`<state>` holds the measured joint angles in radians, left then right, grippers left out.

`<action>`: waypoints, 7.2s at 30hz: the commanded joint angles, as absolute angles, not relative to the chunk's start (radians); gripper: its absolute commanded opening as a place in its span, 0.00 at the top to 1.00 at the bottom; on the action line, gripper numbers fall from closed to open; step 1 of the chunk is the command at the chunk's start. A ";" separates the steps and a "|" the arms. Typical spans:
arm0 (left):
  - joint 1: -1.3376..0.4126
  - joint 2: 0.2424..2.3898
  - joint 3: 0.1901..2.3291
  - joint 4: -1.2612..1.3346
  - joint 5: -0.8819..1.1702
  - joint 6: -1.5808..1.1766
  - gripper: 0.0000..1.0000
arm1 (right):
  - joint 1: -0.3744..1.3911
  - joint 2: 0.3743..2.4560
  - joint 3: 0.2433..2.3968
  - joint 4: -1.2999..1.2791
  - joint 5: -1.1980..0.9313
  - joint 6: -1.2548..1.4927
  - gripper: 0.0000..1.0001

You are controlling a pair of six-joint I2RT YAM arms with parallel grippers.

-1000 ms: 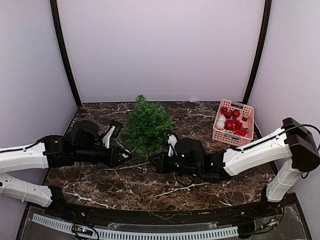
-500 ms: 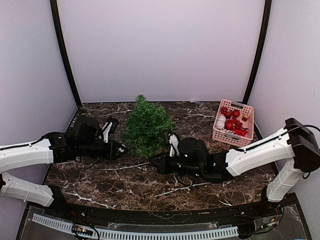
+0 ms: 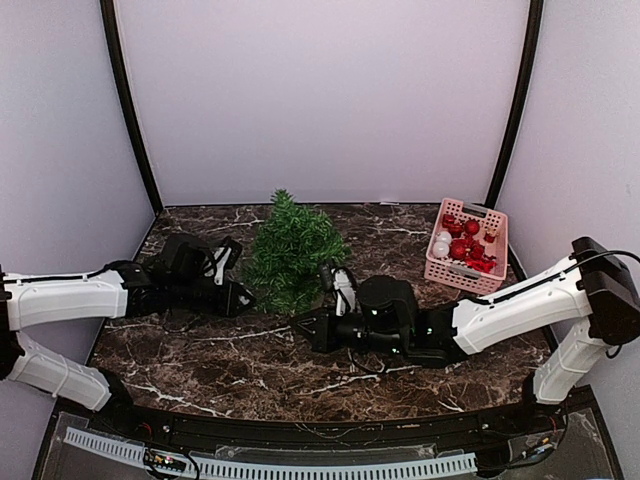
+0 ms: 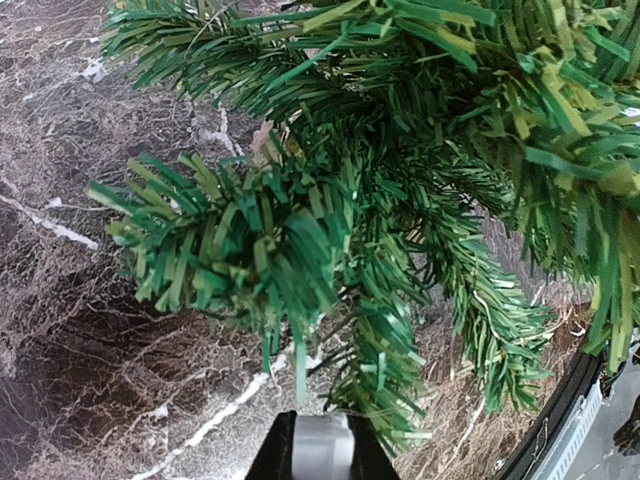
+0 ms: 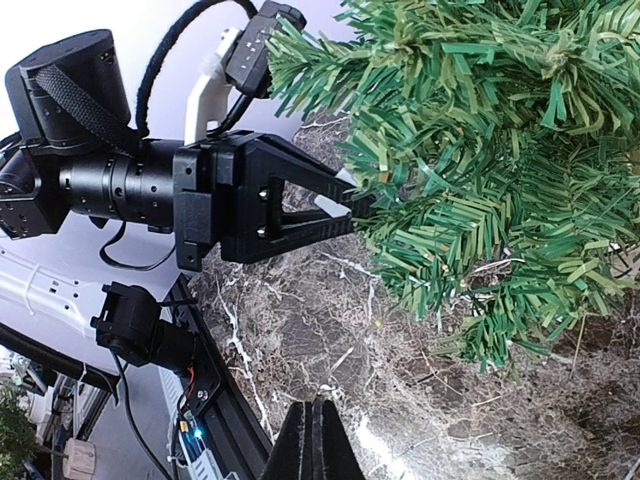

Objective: Decorate the small christmas tree
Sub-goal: Place the side of the string light on the light string, then pick up the light string from the center of the board.

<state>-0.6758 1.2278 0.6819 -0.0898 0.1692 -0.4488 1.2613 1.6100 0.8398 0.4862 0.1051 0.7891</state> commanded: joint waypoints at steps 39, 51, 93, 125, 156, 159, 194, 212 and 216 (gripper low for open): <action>-0.652 0.911 0.484 -0.008 0.074 -0.383 0.32 | 1.271 1.507 0.867 0.404 0.269 0.823 1.00; -0.826 0.879 0.215 0.369 0.202 -0.559 0.23 | 1.269 1.375 0.752 0.336 0.354 0.827 0.64; -0.869 0.897 0.412 0.068 0.100 -0.600 1.00 | 1.282 1.402 0.796 0.275 0.343 0.720 0.58; -0.657 1.011 0.676 -0.102 0.205 -0.510 1.00 | 1.391 1.645 0.924 0.199 0.360 0.614 0.21; -0.634 1.055 0.711 -0.110 0.205 -0.485 1.00 | 1.393 1.609 0.955 -0.116 0.125 0.513 0.63; -0.630 1.058 0.712 -0.110 0.207 -0.485 1.00 | 1.393 1.608 0.941 -0.094 0.113 0.521 0.71; -0.568 1.112 0.745 -0.094 0.229 -0.509 1.00 | 1.391 1.419 0.944 -0.067 0.188 0.565 1.00; -0.523 1.177 0.807 -0.086 0.250 -0.507 0.93 | 1.387 1.390 1.287 -0.232 0.419 0.447 1.00; -0.514 1.188 0.814 -0.080 0.241 -0.494 0.81 | 1.365 1.466 1.412 -0.246 0.416 0.403 1.00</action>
